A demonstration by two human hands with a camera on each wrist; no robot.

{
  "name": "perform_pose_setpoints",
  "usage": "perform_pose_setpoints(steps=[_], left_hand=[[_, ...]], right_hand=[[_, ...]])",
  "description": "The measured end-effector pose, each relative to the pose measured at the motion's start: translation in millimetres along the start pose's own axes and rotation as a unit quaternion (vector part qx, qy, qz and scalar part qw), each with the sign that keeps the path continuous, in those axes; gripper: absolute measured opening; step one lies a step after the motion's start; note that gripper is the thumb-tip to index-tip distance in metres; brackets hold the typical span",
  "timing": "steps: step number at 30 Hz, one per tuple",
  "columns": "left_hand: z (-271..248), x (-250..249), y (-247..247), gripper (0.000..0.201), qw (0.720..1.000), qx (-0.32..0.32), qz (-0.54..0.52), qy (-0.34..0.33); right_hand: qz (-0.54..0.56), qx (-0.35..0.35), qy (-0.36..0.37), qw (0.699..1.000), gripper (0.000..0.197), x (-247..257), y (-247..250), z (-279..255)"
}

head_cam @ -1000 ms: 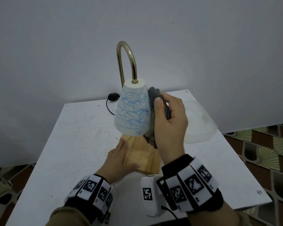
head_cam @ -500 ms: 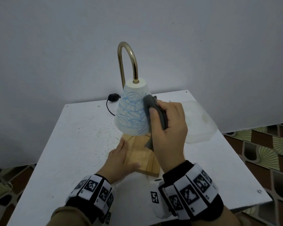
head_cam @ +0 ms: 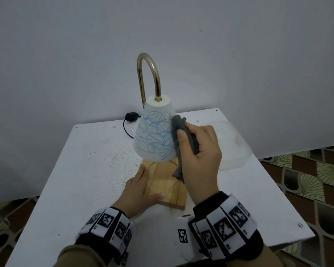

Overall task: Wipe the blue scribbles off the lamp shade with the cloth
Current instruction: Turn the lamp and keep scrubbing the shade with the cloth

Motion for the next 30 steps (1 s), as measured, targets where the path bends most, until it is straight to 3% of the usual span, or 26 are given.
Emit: perform_pose_setpoints(steps=[5,12,19,26,30], left_hand=[[0.2,-4.1,0.6,0.100,1.000,-0.001,0.004,-0.007],[7.1,2.8,-1.2,0.113,1.000,-0.004,-0.005,-0.011],[3.8,1.1,-1.2,0.102,1.000,0.000,-0.003,-0.003],[10.9,7.0,-0.9,0.119,0.999,-0.018,-0.014,-0.024],[4.8,1.9,-1.0,0.103,1.000,-0.006,0.013,0.002]], right_hand=[[0.050,-0.017,-0.035,0.998,0.019,2.9,-4.7,17.5],[0.010,0.010,0.039,0.999,0.023,21.2,-9.5,-10.5],[0.029,-0.017,-0.025,0.999,0.020,3.6,-3.3,13.2],[0.020,0.022,0.043,0.999,0.023,28.0,-15.4,-10.3],[0.008,0.004,-0.001,1.000,0.021,2.4,-1.1,-8.2]])
Point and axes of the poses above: each hand's wrist, its own z-axis towards the middle knuckle, its own y-axis out of the back of the hand, x = y × z, the point moved 10 cm from there along z, towards the middle knuckle, and after that the axes turned 3 degrees about x, right-handed, at the moved point
